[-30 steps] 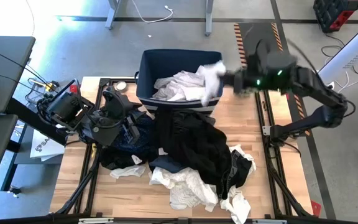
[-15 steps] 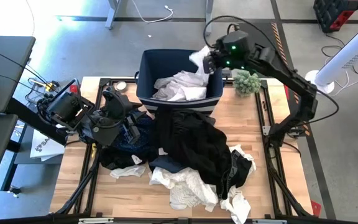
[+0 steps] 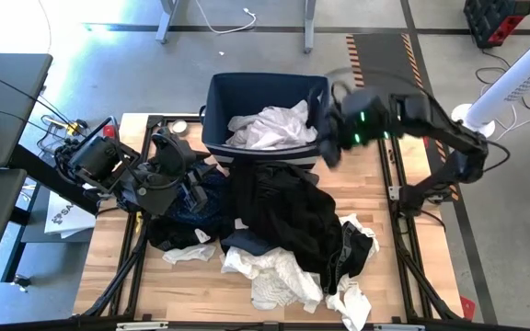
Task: Sort clothes
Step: Put the white shawl into the blue bin
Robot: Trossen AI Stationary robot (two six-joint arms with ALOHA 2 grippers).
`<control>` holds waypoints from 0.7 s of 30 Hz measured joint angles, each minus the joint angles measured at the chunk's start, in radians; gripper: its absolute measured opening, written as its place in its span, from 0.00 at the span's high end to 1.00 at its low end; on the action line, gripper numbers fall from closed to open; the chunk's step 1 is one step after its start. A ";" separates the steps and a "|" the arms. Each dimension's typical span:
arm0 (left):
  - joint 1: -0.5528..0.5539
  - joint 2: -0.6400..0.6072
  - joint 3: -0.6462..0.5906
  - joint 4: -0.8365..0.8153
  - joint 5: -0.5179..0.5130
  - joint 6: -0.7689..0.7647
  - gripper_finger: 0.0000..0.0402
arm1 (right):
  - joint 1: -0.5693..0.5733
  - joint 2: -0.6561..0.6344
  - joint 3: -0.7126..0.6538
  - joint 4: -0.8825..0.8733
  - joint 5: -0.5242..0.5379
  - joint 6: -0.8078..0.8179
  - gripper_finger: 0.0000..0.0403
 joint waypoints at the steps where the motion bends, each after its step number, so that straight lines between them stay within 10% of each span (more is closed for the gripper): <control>1: 0.000 0.000 0.000 0.000 -0.006 0.000 0.68 | 0.051 -0.001 -0.002 -0.029 -0.007 0.025 0.47; 11: 0.010 0.000 0.000 0.000 -0.059 0.036 0.68 | 0.496 0.059 -0.005 -0.228 0.029 0.323 0.47; 21: 0.026 0.000 0.000 0.000 -0.051 0.063 0.68 | 0.557 0.025 -0.442 -0.333 -0.058 0.816 0.57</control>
